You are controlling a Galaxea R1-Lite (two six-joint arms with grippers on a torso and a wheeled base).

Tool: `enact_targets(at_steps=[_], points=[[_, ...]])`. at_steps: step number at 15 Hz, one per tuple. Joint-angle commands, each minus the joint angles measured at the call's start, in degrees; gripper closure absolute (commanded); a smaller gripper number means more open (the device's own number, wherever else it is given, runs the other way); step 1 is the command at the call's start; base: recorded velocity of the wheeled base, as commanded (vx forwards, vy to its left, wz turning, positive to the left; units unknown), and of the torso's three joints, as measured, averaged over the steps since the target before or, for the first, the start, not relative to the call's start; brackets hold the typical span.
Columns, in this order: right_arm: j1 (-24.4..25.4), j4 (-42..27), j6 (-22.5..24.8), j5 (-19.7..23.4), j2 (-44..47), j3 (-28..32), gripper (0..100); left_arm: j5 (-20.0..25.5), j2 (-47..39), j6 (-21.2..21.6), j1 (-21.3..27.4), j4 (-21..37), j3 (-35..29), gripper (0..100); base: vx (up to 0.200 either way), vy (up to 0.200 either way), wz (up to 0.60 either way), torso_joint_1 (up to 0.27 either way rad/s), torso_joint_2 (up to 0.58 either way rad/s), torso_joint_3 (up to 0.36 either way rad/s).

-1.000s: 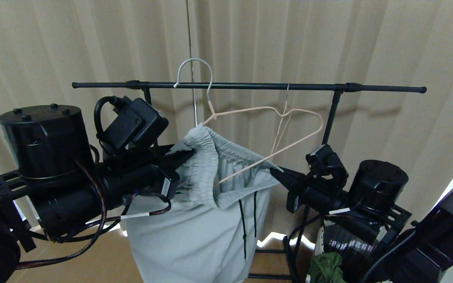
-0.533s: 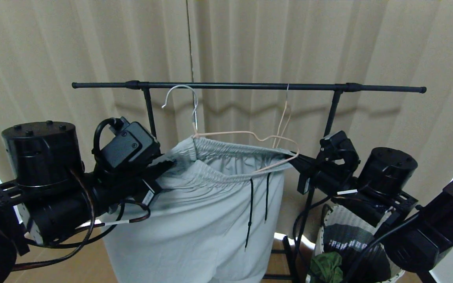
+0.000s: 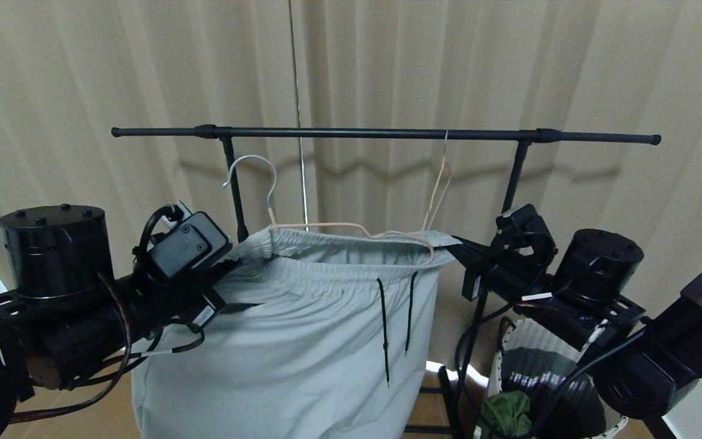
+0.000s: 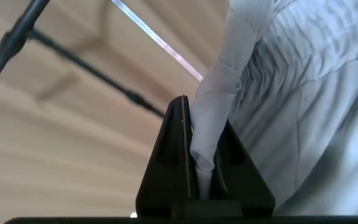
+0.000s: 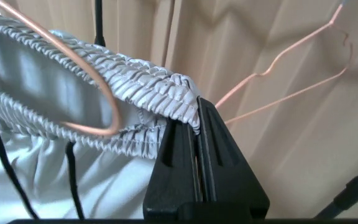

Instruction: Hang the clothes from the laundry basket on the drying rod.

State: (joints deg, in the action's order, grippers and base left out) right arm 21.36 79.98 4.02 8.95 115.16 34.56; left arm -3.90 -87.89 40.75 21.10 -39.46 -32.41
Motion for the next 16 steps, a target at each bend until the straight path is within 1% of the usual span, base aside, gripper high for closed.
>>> enact_targets(at_steps=[1,4,7,8,9,10,12,13,14,16], points=[[0.3,0.1,0.0,0.0,-0.1,-0.1,100,-1.0,-0.2,0.1,-0.4,0.1,0.4,100,0.000,0.000,0.00,0.000,0.00,0.000],[0.8,-1.8,0.1,0.0,-0.4,-0.1,100,-1.2,-0.2,2.1,-0.4,0.1,1.6,100,0.000,0.000,0.00,0.000,0.00,0.000],[2.7,-7.0,0.3,0.2,-2.8,0.3,100,-2.5,-1.0,3.5,-1.3,-0.1,0.9,100,0.000,0.000,0.00,0.000,0.00,0.000],[3.9,-13.0,0.3,0.2,-4.9,1.6,100,-2.6,-1.1,5.0,-1.5,-0.1,1.0,100,0.000,0.000,0.00,0.000,0.00,0.000],[4.6,-16.9,0.3,0.2,-6.0,3.0,100,-2.5,-1.1,5.7,-1.4,-0.7,1.5,100,0.000,0.000,0.00,0.000,0.00,0.000],[5.0,-23.9,0.3,0.1,-6.6,6.7,100,-2.3,-1.2,6.4,-1.0,-2.7,2.2,100,0.000,0.000,0.00,0.000,0.00,0.000],[5.0,-30.0,0.3,0.1,-5.9,11.9,100,-1.0,-1.2,7.2,-0.2,-5.7,3.7,100,0.000,0.000,0.00,0.000,0.00,0.000],[5.0,-31.6,0.2,0.1,-5.9,12.8,100,0.3,-1.2,7.3,-0.1,-6.5,4.4,100,0.000,0.000,0.00,0.000,0.00,0.000],[5.2,-34.4,0.2,0.1,-5.9,13.6,100,2.3,-1.1,8.3,-0.1,-7.1,5.4,100,0.000,0.000,0.00,0.000,0.00,0.000],[6.2,-35.3,0.1,0.1,-5.9,14.1,100,2.6,-1.3,9.4,-0.1,-7.1,6.5,100,0.000,0.000,0.00,0.000,0.00,0.000]])
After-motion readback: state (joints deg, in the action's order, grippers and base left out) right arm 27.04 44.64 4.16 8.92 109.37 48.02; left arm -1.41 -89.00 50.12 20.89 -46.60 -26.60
